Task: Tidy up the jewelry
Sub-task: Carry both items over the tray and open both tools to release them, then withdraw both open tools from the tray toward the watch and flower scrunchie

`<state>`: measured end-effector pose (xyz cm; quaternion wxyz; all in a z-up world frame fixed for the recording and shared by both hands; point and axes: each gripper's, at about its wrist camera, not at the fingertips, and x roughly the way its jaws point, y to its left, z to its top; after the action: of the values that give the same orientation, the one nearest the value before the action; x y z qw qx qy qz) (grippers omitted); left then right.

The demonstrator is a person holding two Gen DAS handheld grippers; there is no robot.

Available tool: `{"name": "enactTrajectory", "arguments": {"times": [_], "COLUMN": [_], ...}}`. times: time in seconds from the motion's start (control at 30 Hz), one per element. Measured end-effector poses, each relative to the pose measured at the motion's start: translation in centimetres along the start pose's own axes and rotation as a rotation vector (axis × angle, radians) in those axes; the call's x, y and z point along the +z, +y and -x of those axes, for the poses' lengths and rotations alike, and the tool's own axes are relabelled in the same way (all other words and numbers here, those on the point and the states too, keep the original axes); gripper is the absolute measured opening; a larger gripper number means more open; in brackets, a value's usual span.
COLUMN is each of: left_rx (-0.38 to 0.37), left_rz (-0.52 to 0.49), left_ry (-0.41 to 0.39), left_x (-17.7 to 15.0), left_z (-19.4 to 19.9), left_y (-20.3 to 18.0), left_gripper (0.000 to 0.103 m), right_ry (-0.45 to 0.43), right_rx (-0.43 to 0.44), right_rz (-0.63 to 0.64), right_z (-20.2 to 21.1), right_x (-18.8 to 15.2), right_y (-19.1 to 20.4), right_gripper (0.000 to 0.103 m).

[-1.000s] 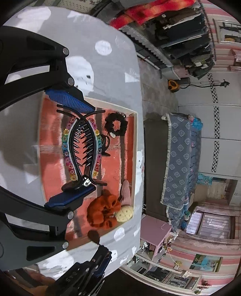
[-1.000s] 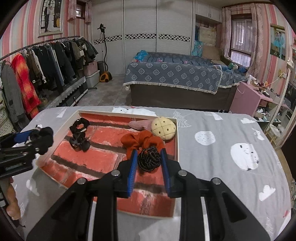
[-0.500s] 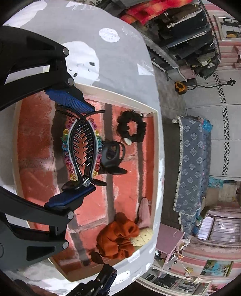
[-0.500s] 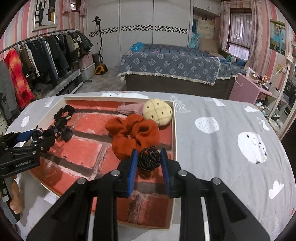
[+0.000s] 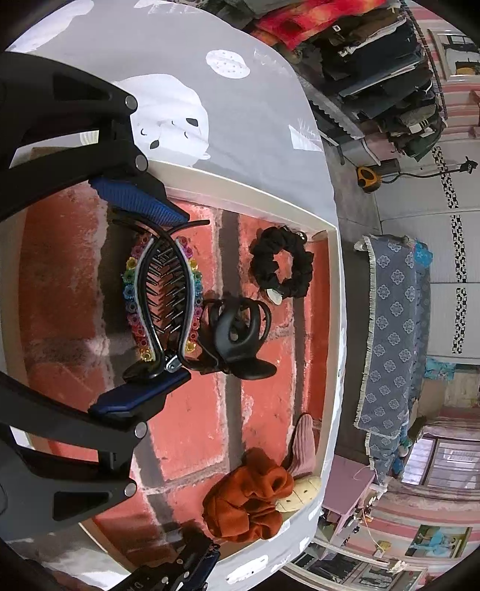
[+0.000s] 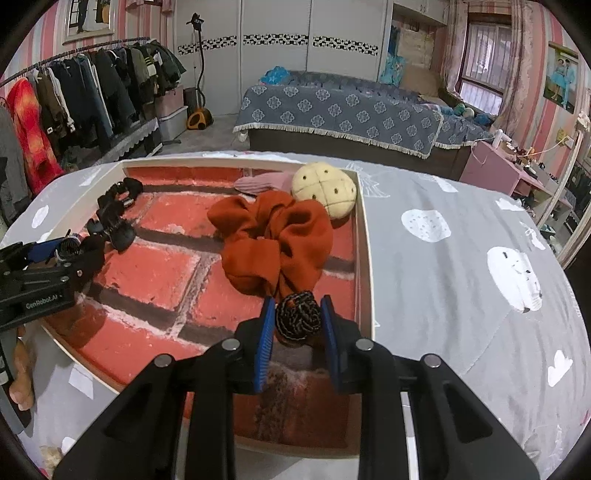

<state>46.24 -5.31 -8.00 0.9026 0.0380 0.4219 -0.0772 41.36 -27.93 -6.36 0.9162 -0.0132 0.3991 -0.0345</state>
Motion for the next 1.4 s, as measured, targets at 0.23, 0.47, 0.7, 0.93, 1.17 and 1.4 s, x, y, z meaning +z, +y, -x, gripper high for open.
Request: {"name": "enactTrajectory", "arguments": {"times": [0.23, 0.47, 0.7, 0.93, 1.17, 1.4], "left_rx": [0.003, 0.004, 0.003, -0.006, -0.016, -0.017], "left_rz": [-0.001, -0.001, 0.0, -0.004, 0.002, 0.014], "left_ry": [0.01, 0.011, 0.012, -0.054, -0.086, -0.102], "left_x": [-0.2, -0.1, -0.1, 0.2, 0.5, 1.0], "left_z": [-0.5, -0.5, -0.5, 1.1, 2.6, 5.1], "left_y": [0.1, 0.1, 0.1, -0.2, -0.4, -0.6], "left_gripper": [0.076, 0.077, 0.077, 0.09, 0.098, 0.098], "right_ry": [0.004, 0.011, 0.005, -0.035, -0.099, -0.117], "right_rx": [0.001, 0.014, 0.032, 0.044, -0.002, -0.065], "right_rz": [0.014, 0.015, 0.021, 0.036, 0.037, 0.057], "right_z": [-0.9, -1.4, -1.0, 0.3, 1.8, 3.0], "right_x": [0.1, -0.1, -0.2, -0.2, 0.3, 1.0], "right_y": [0.4, 0.8, 1.1, 1.2, 1.0, 0.9], "right_gripper": [0.026, 0.026, 0.038, 0.063, 0.085, 0.087]}}
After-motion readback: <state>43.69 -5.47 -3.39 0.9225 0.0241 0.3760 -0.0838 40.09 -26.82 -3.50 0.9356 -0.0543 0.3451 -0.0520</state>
